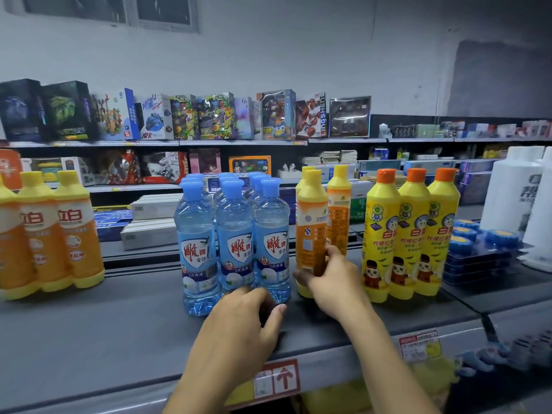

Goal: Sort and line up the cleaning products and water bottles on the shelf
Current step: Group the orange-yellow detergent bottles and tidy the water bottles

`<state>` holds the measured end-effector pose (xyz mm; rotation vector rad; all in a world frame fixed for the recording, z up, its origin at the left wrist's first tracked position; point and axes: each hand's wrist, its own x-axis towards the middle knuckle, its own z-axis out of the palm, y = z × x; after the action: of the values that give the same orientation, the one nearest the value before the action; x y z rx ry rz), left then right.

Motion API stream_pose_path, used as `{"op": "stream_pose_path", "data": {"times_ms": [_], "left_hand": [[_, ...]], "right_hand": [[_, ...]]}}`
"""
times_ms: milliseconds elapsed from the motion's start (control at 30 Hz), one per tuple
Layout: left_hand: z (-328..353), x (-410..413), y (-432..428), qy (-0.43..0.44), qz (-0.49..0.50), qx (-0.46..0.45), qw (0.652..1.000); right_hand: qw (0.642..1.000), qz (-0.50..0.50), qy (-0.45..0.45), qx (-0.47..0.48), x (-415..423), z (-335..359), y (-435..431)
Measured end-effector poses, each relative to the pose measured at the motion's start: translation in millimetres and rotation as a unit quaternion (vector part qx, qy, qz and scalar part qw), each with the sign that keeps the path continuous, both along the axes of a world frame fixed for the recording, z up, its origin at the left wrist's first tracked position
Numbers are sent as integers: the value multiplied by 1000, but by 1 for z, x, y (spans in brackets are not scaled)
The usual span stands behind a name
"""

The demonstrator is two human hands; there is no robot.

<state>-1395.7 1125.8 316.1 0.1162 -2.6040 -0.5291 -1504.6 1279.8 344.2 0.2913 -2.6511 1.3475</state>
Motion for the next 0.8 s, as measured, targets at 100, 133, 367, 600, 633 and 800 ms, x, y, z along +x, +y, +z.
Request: {"op": "stream_pose_path", "data": {"times_ms": [100, 133, 367, 600, 633, 800], "left_hand": [[0, 0, -1, 6, -5, 23, 1000], [0, -1, -2, 14, -8, 33, 999], [15, -4, 6, 135, -38, 161, 977], [34, -11, 26, 151, -54, 230, 960], [34, -13, 27, 154, -51, 229, 960], [35, -19, 25, 155, -41, 244, 957]], "right_hand": [[1000, 30, -2, 8, 12, 0, 10], [999, 40, -1, 11, 16, 0, 13], [991, 119, -14, 63, 28, 7, 29], [989, 144, -12, 27, 37, 2, 29], [991, 130, -11, 22, 39, 1, 26], [993, 105, 17, 50, 49, -1, 11]]}}
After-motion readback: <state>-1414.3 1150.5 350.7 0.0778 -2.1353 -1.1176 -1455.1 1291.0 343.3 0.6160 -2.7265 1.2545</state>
